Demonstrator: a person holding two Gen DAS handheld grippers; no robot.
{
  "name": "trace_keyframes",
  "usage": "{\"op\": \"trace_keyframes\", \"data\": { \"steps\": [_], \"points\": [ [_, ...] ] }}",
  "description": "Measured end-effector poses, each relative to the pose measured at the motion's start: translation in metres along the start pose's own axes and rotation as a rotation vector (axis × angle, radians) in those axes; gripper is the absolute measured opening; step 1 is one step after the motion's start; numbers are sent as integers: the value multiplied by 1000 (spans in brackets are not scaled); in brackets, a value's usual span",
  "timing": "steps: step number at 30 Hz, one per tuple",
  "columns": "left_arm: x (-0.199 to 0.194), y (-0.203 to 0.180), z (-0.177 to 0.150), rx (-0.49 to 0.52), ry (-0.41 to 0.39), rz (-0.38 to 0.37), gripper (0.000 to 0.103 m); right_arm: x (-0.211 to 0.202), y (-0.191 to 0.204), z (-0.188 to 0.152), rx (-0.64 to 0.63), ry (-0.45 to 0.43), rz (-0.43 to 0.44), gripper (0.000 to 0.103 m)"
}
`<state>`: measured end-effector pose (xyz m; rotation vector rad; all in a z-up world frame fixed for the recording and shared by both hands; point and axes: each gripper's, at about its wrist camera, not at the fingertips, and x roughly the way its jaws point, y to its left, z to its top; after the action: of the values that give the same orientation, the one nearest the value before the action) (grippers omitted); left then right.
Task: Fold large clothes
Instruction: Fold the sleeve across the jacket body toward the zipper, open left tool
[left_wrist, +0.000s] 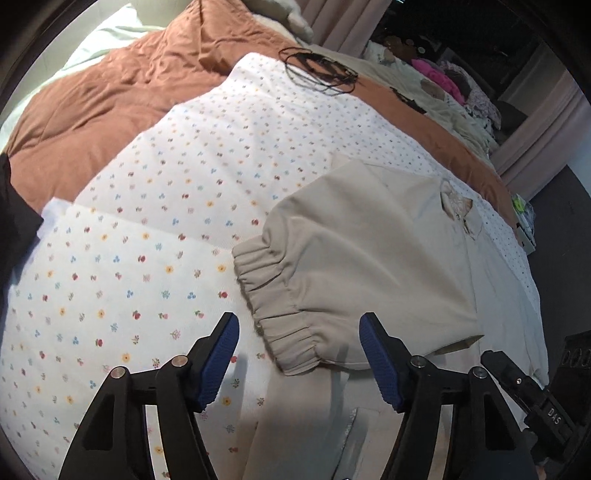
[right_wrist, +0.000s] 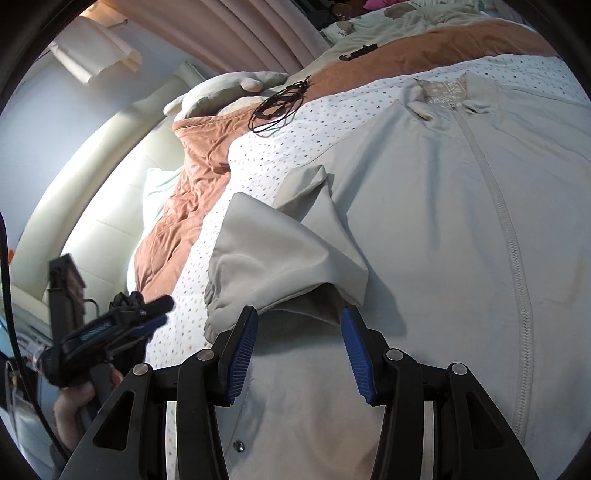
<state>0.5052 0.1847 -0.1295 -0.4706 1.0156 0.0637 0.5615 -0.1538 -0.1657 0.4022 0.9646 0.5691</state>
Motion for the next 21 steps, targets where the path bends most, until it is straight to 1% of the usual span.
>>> {"op": "trace_keyframes", "data": {
  "steps": [2,6,7,9,10,11,12,15,18,21],
  "points": [
    [17,8,1,-33,29,-12,61,1,-2,0,7,2,-1,48],
    [50,12,0,-68,91,-21,59,1,-12,5,34,-8,-32,48],
    [56,11,0,-75,103,-20,52,1,-14,6,45,-9,-33,48],
    [63,10,-1,-99,119,-11,46,2,-20,9,67,-7,-29,48],
    [61,8,-1,-100,117,-10,40,2,-21,9,73,-5,-27,48],
    [58,5,1,-89,108,-4,34,1,-23,9,78,-6,-28,48],
    [52,0,3,-66,86,7,31,1,-24,10,81,-8,-32,48],
    [25,-13,12,-3,2,36,28,-3,-28,10,98,-14,-34,48],
    [-5,-25,25,16,-57,36,23,-8,-30,11,110,-29,-34,48],
    [-31,-46,35,53,-112,41,21,-14,-34,12,124,-41,-26,48]
  ]
}}
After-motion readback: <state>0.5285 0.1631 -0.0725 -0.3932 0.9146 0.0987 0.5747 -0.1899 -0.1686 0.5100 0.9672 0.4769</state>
